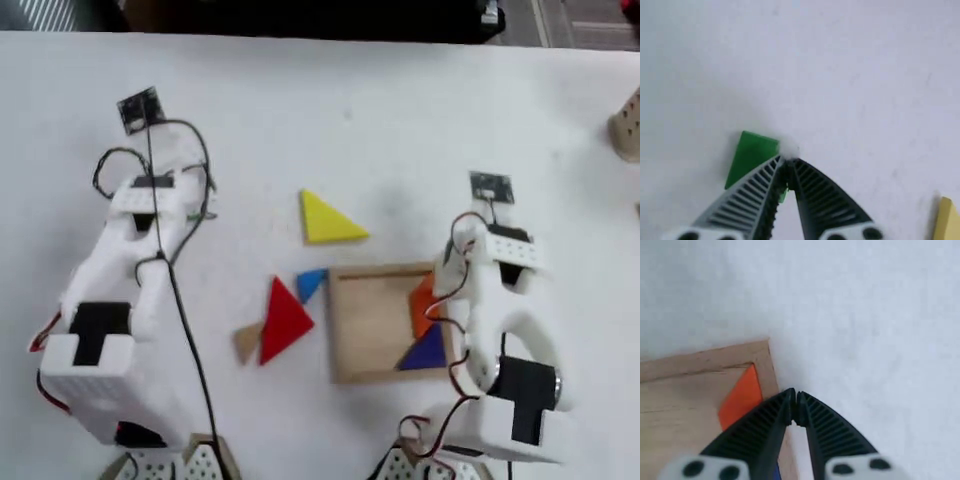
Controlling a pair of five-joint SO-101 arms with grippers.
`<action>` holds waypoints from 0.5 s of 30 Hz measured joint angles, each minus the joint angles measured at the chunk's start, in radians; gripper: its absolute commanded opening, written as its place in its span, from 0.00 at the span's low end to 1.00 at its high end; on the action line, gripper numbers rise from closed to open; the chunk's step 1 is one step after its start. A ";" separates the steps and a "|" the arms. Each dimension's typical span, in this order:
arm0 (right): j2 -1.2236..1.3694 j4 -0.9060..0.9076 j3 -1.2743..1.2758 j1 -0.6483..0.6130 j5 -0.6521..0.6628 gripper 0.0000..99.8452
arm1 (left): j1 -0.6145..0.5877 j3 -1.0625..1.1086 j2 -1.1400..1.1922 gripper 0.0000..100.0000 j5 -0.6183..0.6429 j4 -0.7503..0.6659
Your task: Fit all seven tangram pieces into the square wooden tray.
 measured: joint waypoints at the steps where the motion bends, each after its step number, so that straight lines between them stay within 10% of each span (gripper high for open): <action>1: -0.012 0.002 0.014 -0.020 0.012 0.02 | 0.000 0.000 0.000 0.02 0.000 0.000; 15: -0.479 -0.120 0.391 -0.008 0.058 0.02 | 0.003 0.037 0.000 0.02 0.000 0.003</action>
